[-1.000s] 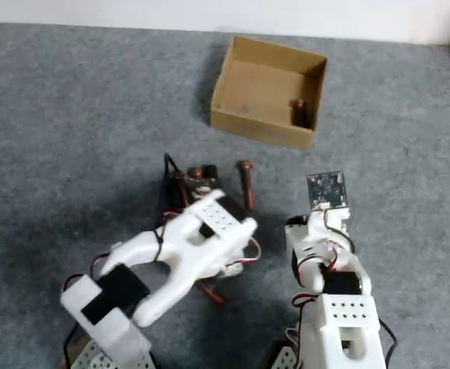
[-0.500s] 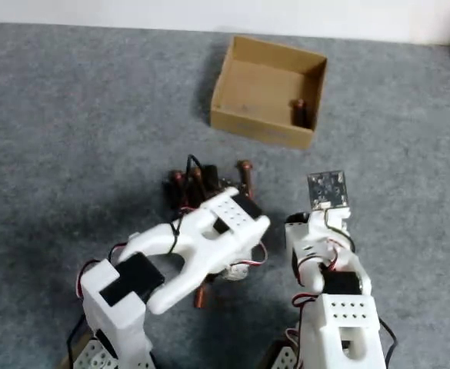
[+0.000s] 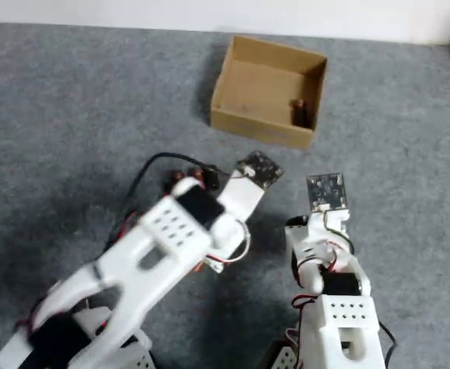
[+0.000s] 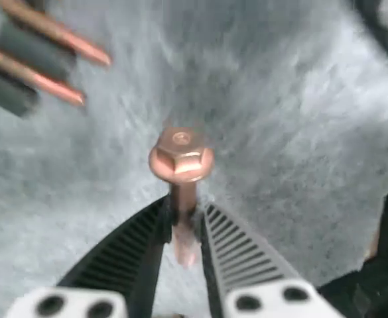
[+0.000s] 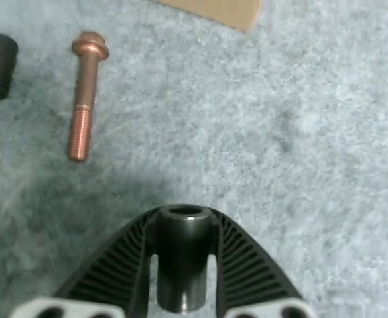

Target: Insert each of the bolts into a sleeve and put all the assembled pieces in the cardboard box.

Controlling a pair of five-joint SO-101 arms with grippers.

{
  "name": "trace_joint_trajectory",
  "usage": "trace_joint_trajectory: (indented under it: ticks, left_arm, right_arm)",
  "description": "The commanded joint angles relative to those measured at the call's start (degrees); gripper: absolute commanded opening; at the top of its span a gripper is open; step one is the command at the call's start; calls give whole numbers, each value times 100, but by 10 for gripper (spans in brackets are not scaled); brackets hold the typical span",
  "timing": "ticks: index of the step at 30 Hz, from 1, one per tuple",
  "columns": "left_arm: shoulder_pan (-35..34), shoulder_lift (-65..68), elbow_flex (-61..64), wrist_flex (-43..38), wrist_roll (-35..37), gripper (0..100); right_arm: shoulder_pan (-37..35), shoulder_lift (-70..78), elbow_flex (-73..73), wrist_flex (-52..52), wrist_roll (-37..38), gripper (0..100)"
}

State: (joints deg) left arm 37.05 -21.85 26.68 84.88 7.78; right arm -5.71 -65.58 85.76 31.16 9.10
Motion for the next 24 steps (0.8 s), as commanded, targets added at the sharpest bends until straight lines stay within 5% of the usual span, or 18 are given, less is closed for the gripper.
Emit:
trace_joint_trajectory:
  ticks: [1,11,17,24]
  left_arm:
    - [-418,-1015,-92,35,-325,5]
    - [-2114,-2985,242,-905,-1521,5]
    - [-2176,-3679,1341,-2180,-1301,5]
    - [-2167,-5095,2501,-3587,-545,5]
  right_arm:
    - [48,-92,-57,-180,70,5]
    - [13,-92,-92,-180,26,5]
    - [-857,-409,-101,-163,18,5]
    - [-1473,-2800,57,101,26,5]
